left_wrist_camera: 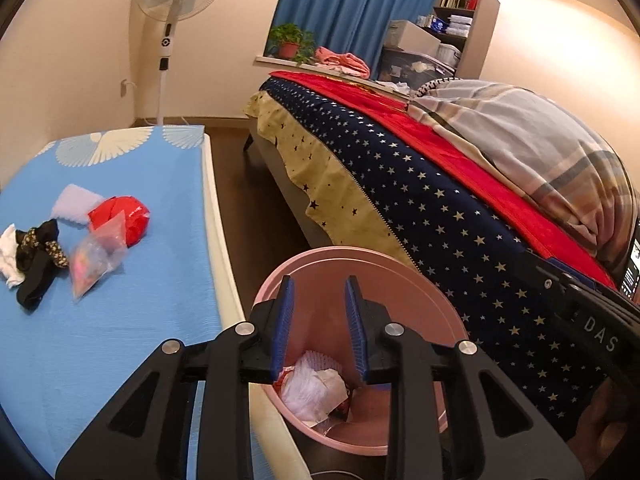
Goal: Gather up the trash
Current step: 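Open both tools above the pink bin to drop the paper and blue bag, then move both open tools back over the remaining trash on the pad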
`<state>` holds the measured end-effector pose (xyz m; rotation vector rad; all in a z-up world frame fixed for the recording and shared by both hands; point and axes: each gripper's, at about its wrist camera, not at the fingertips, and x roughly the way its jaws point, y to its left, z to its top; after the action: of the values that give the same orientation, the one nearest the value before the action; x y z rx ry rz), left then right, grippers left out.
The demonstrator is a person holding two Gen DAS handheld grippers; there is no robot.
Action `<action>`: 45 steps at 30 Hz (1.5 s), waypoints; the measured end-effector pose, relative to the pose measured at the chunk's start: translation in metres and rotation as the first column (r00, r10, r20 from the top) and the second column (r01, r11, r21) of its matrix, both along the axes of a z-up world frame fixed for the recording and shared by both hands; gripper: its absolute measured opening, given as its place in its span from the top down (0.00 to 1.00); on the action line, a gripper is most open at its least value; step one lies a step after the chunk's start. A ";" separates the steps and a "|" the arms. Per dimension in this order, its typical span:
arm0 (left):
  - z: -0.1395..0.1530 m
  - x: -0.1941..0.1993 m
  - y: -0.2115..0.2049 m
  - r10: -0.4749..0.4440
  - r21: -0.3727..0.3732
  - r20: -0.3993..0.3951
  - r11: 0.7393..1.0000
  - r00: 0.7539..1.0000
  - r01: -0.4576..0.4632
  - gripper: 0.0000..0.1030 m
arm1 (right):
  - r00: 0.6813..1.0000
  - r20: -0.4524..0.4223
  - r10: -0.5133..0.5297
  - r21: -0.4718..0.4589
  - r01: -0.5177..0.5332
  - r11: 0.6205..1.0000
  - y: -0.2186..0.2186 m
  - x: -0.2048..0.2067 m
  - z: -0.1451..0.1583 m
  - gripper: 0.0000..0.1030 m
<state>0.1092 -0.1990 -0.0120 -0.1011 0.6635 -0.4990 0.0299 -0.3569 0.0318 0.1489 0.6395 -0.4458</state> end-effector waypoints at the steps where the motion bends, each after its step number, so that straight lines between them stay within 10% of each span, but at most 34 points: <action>1: 0.001 -0.001 0.001 0.001 0.002 0.001 1.000 1.000 -0.001 0.74 | 1.000 0.001 0.000 0.001 0.000 1.000 0.000 0.000 0.000 0.60; 26: 0.004 0.001 0.105 0.214 0.033 0.035 0.976 0.976 -0.215 0.74 | 0.953 0.143 0.268 0.040 -0.276 0.960 0.080 0.020 0.004 0.62; 45: -0.018 0.015 0.185 0.463 0.088 0.054 0.880 0.885 -0.466 0.74 | 0.862 0.214 0.459 0.180 -0.496 0.849 0.147 0.083 -0.037 0.67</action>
<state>0.1245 -0.0136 -0.0299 -0.1546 0.6057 -0.0020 0.1126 -0.2094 -0.0053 0.2352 0.5402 0.1293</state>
